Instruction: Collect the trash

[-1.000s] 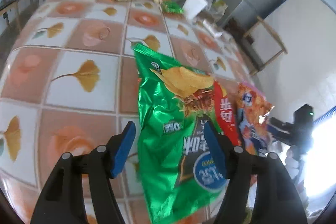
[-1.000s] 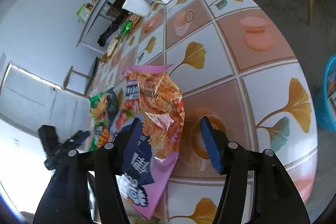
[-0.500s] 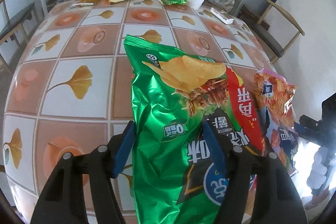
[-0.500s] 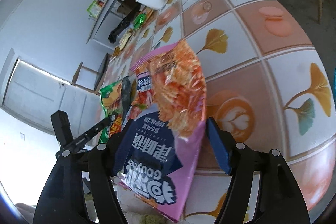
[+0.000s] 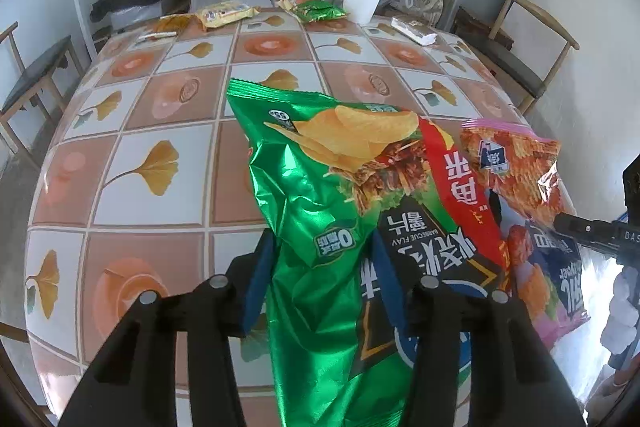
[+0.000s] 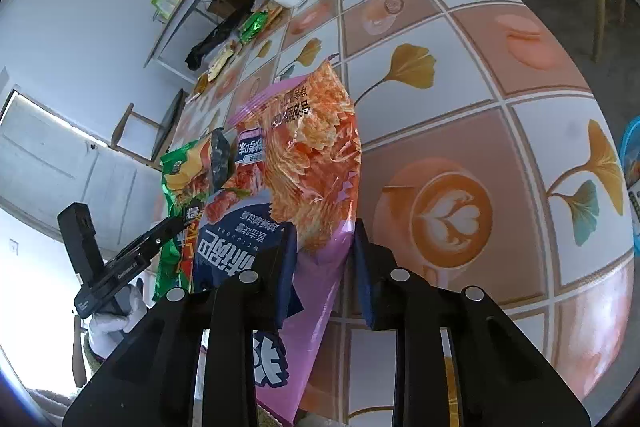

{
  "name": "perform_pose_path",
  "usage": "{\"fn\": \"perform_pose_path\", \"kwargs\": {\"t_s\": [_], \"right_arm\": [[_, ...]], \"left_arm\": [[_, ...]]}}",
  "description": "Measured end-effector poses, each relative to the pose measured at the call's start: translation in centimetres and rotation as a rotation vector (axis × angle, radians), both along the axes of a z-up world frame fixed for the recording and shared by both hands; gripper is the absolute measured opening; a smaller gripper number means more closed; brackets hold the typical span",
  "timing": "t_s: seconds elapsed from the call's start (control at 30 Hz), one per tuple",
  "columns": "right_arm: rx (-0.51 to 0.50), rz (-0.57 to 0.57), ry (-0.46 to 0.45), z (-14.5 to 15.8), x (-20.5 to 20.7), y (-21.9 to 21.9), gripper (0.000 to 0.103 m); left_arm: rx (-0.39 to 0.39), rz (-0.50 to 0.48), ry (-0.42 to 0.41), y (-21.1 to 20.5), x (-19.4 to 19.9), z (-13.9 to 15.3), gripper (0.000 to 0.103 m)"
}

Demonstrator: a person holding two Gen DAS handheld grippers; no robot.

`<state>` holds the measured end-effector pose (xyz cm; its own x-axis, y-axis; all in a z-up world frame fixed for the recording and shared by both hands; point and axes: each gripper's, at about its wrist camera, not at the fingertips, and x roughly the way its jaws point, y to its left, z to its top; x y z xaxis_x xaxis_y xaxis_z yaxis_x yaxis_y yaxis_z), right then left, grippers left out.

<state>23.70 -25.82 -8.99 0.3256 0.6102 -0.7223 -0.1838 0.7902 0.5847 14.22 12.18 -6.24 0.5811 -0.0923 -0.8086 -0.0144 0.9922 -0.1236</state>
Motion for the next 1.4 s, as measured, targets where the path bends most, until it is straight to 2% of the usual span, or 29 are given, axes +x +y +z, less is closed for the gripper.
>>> {"fn": "perform_pose_path", "kwargs": {"t_s": [0.13, 0.17, 0.2, 0.4, 0.83, 1.4], "right_arm": [[0.024, -0.014, 0.008, -0.2, -0.2, -0.5, 0.021], [0.043, -0.016, 0.016, -0.3, -0.2, -0.7, 0.018], [0.058, -0.018, 0.023, -0.5, -0.3, -1.0, 0.008], [0.110, -0.042, 0.032, -0.4, -0.3, -2.1, 0.005], [0.273, -0.092, 0.023, 0.1, -0.6, -4.9, 0.003], [0.335, -0.146, -0.001, 0.5, -1.8, -7.9, 0.003]], "left_arm": [[-0.005, 0.002, -0.019, 0.0, -0.4, 0.5, 0.046], [-0.007, 0.002, -0.022, 0.1, -0.5, 0.6, 0.045], [-0.009, 0.002, -0.025, 0.1, -0.6, 0.7, 0.045], [-0.009, -0.002, -0.060, -0.1, -1.2, 1.8, 0.044], [-0.034, 0.005, -0.113, 0.0, -1.9, 3.7, 0.044], [0.014, -0.025, -0.180, -2.2, -2.0, 6.1, 0.044]]}}
